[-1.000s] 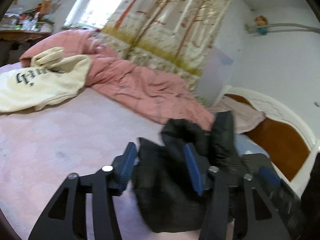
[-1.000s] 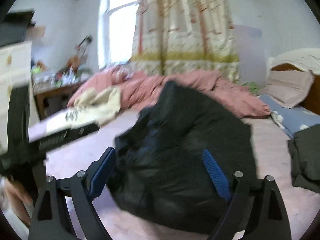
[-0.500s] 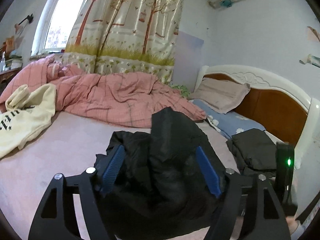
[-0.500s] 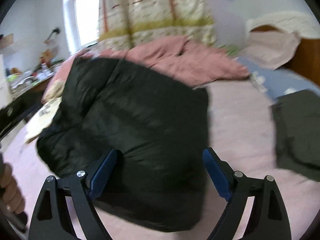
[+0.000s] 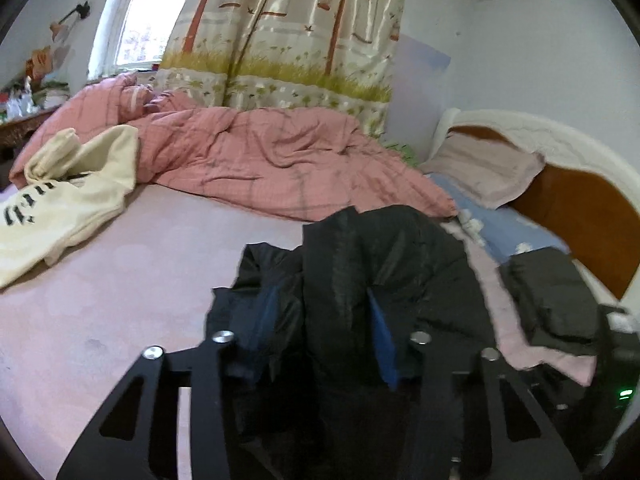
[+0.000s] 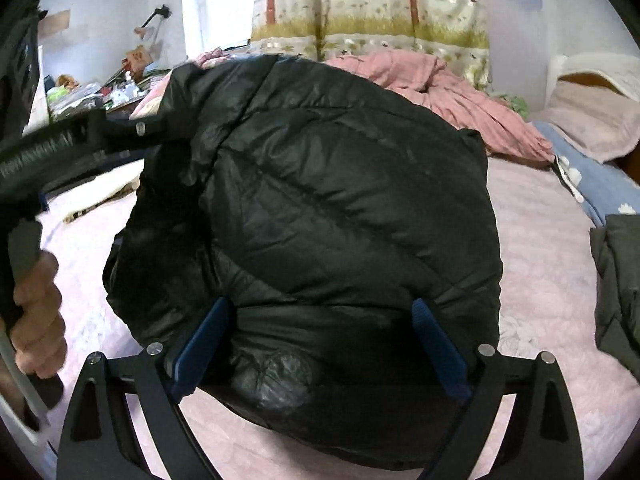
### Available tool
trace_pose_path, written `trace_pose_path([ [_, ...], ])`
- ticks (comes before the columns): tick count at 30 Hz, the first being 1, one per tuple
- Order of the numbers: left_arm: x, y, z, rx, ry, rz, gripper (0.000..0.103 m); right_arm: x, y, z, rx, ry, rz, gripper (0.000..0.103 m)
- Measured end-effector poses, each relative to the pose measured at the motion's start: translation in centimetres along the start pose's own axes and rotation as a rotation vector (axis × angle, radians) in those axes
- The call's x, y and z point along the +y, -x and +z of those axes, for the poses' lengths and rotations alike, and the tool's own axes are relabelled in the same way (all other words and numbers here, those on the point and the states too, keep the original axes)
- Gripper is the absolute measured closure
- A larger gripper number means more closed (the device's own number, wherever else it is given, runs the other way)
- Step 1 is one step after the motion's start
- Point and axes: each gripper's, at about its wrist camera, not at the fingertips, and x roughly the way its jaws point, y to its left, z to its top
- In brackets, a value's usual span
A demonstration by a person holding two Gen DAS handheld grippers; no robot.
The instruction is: Fold large clothes
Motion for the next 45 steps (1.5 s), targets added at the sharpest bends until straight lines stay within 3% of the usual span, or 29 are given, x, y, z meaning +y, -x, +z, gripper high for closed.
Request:
trace_pose_path([
  [5, -0.3, -2.4, -1.9, 0.047, -0.052, 0.192, 0.075, 1.1, 0.8, 0.0, -0.020, 0.040, -0.011, 0.008],
  [10, 0.6, -4.1, -3.7, 0.108, -0.041, 0.235, 0.076, 1.3, 1.7, 0.1, -0.040, 0.063, -0.053, 0.008],
  [19, 3.4, -6.5, -5.6, 0.210, 0.049, 0.207, 0.076, -0.9, 2.2, 0.8, -0.094, 0.021, -0.118, 0.008],
  [26, 3.8, -7.5, -5.9, 0.236, 0.051, 0.191, 0.074, -4.1, 2.0, 0.5, -0.078, -0.049, -0.085, 0.008],
  [32, 2.9, -7.2, -6.2, 0.216, 0.005, 0.222, 0.074, -3.9, 0.2, -0.4, -0.023, 0.026, -0.189, 0.002],
  [37, 3.2, -7.5, -6.3, 0.225, 0.015, 0.214, 0.074, -7.1, -2.2, -1.0, 0.074, -0.164, -0.047, 0.001],
  [41, 2.9, -7.1, -6.0, 0.217, 0.003, 0.226, 0.074, -7.6, -2.9, -1.2, 0.096, -0.177, -0.029, 0.001],
  [42, 2.8, -6.3, -5.6, 0.194, 0.005, 0.224, 0.073, -7.5, -2.6, -1.1, 0.088, -0.164, -0.037, 0.001],
  [44, 2.6, -4.7, -4.9, 0.154, 0.001, 0.244, 0.049, -7.3, -1.8, -1.0, 0.061, -0.134, -0.044, 0.001],
  [45, 2.6, -3.6, -4.5, 0.133, 0.004, 0.239, 0.042, -7.4, -1.1, -0.8, 0.039, -0.125, -0.042, 0.002],
])
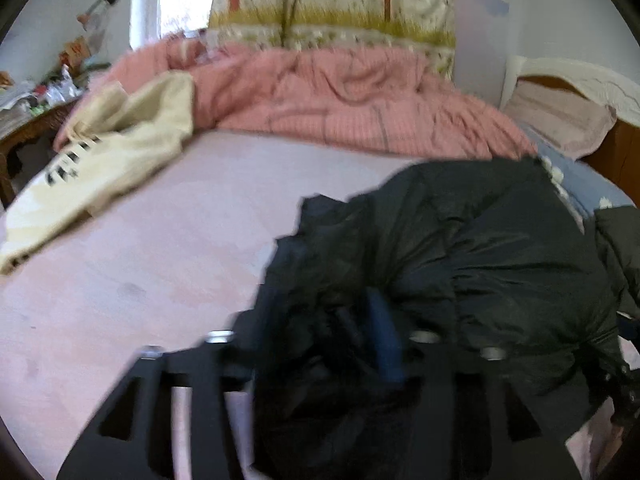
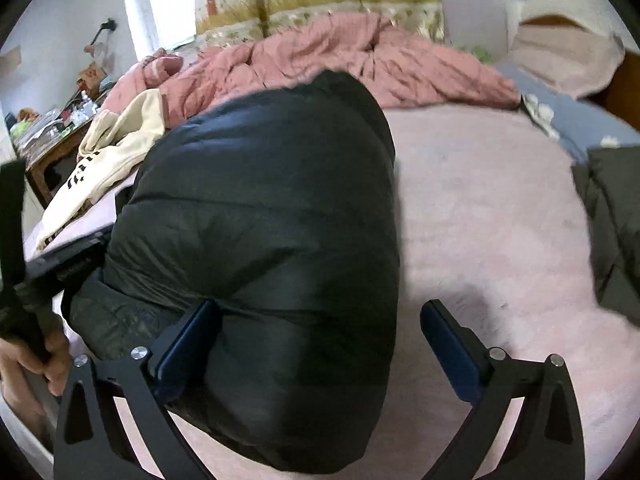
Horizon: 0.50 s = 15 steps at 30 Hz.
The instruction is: Fold large clothes
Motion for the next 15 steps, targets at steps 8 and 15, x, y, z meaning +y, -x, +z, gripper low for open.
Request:
trace_pose_path([
  [8, 1.7, 3.6, -0.1, 0.017, 0.135, -0.168, 0.011, -1.3, 3.9, 0.8, -0.156, -0.011, -0.073, 0.002],
  [15, 3.0, -1.8, -2.9, 0.273, 0.310, -0.329, 0.000, -2.5, 1.2, 0.3, -0.021, -0.094, 0.153, 0.003],
])
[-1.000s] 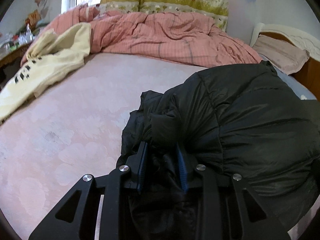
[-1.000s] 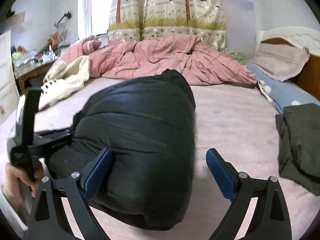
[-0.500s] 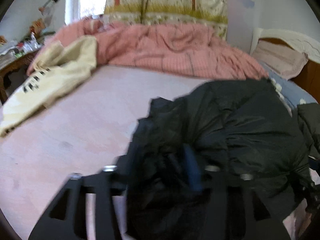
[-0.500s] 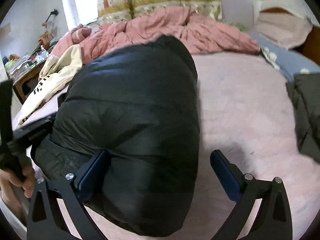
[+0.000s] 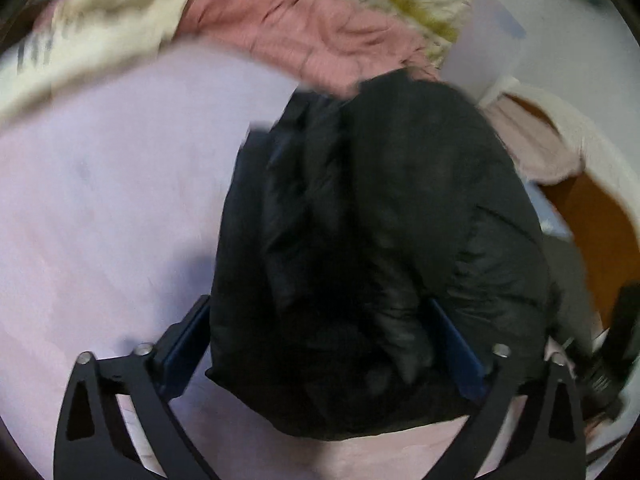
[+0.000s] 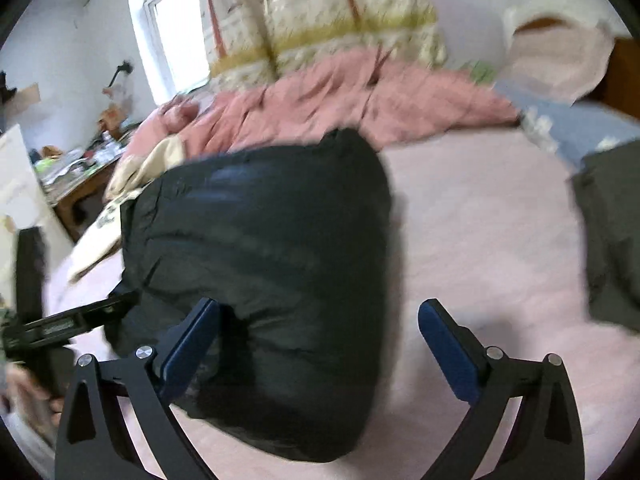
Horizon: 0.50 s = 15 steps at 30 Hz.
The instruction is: Fold large clothes
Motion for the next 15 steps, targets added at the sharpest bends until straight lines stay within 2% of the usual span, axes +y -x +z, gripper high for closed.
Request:
trace_pose_path([
  [2, 1.5, -1.2, -0.2, 0.049, 0.079, -0.077, 0.000, 0.4, -0.9, -0.5, 0.023, 0.016, 0.004, 0.003],
  [4, 0.8, -1.1, -0.2, 0.036, 0.022, -0.069, 0.008, 1.0, -1.7, -0.9, 0.046, 0.051, 0.021, 0.003],
  [5, 0.4, -1.0, -0.2, 0.033, 0.011, -0.099, 0.027, 1.0, -1.9, -1.0, 0.053, 0.050, 0.024, 0.003],
  [6, 0.3, -0.9, -0.3, 0.025, 0.024, -0.135, 0.032, 0.9, -2.1, -1.0, 0.057, 0.037, 0.032, 0.003],
  [7, 0.1, -0.7, -0.4, 0.009, 0.036, -0.150, 0.045, 0.4, -2.2, -0.9, 0.058, 0.015, 0.047, 0.006],
  [9, -0.9, 0.0, -0.3, -0.036, -0.004, -0.133, 0.061, 0.1, -2.1, -0.7, 0.052, -0.006, 0.054, 0.022],
  [10, -1.5, 0.4, -0.4, -0.057, -0.033, -0.117, 0.063, 0.3, -2.0, -0.7, 0.044, 0.007, 0.040, 0.025],
  [12, -2.9, 1.2, -0.5, -0.101, -0.097, -0.083, 0.066, 1.0, -1.6, -0.9, 0.011, 0.043, 0.002, 0.041],
  [13, -3.4, 1.4, -0.6, -0.122, -0.122, -0.060, 0.066, 1.4, -1.2, -0.9, -0.013, 0.067, -0.017, 0.045],
  [15, -4.4, 1.7, -1.1, -0.177, -0.191, 0.010, 0.066, 1.9, -0.2, -0.9, -0.062, 0.096, -0.021, 0.056],
])
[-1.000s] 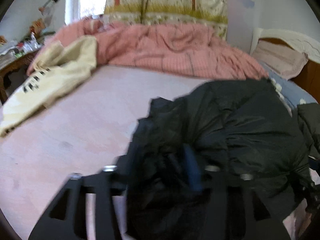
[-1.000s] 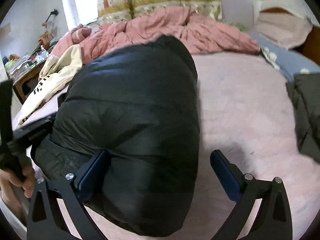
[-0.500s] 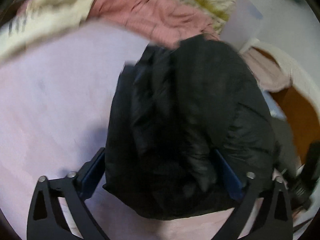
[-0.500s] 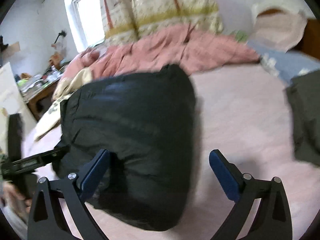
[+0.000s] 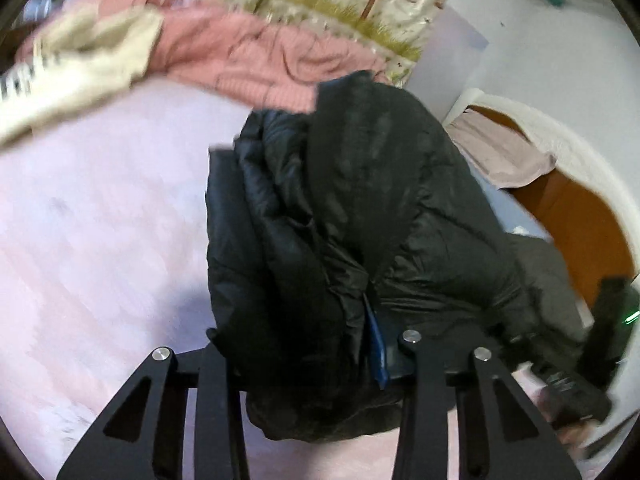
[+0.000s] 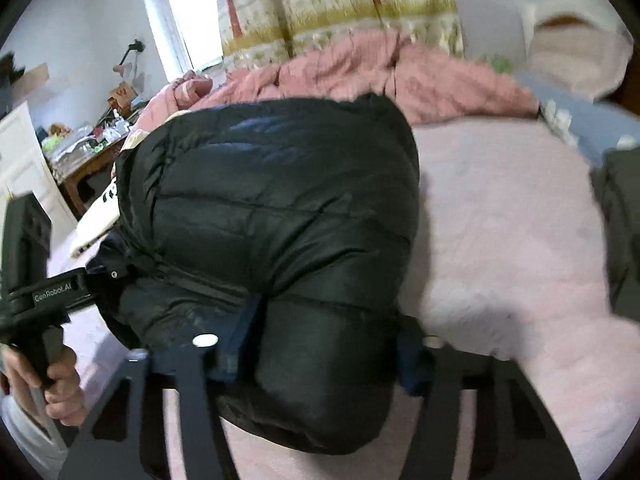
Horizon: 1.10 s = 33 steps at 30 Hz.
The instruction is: Fold large clothes
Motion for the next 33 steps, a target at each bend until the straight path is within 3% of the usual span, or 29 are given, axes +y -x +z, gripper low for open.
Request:
trace_pose_path([
  [2, -0.4, -0.3, -0.1, -0.001, -0.024, 0.041, 0.066, -0.3, 0.8, 0.2, -0.019, -0.009, 0.020, 0.057],
  [4, 0.3, -0.5, -0.1, 0.016, 0.006, 0.042, 0.066, -1.1, 1.0, 0.3, -0.004, -0.046, 0.034, 0.050],
  [6, 0.9, -1.1, 0.1, 0.033, 0.016, 0.049, 0.066, -2.1, 1.5, 0.3, -0.022, -0.092, 0.033, 0.034],
  [9, 0.8, -1.4, -0.4, 0.038, -0.018, 0.090, 0.065, -3.6, 2.2, 0.3, -0.053, -0.145, 0.046, 0.022],
  [14, 0.6, -2.2, -1.0, 0.075, -0.052, 0.107, 0.060, -5.3, -1.9, -1.0, 0.155, -0.286, 0.268, 0.020],
  [16, 1.0, -2.5, -1.0, 0.103, -0.043, 0.084, 0.060, -5.6, -3.4, -1.7, 0.193, -0.340, 0.317, 0.027],
  [18, 1.4, -2.6, -0.8, 0.122, -0.030, 0.058, 0.059, -5.4, -3.5, -1.7, 0.175, -0.339, 0.303, 0.041],
  [23, -2.4, 0.5, -0.6, -0.019, -0.211, 0.131, 0.072, -3.0, -1.5, -0.9, 0.061, -0.188, 0.197, 0.064],
  [26, -3.5, 1.3, -0.5, -0.070, -0.190, 0.091, 0.074, -2.6, 0.9, -0.2, 0.029, -0.150, 0.140, 0.068],
  [29, -5.1, 2.9, -1.1, -0.126, -0.235, 0.076, 0.074, -2.6, 4.2, 1.4, 0.001, -0.117, 0.107, 0.068],
  [33, -8.0, 5.8, -1.8, -0.209, -0.264, 0.025, 0.075, -2.1, 10.4, 2.3, -0.107, -0.008, 0.049, 0.068],
])
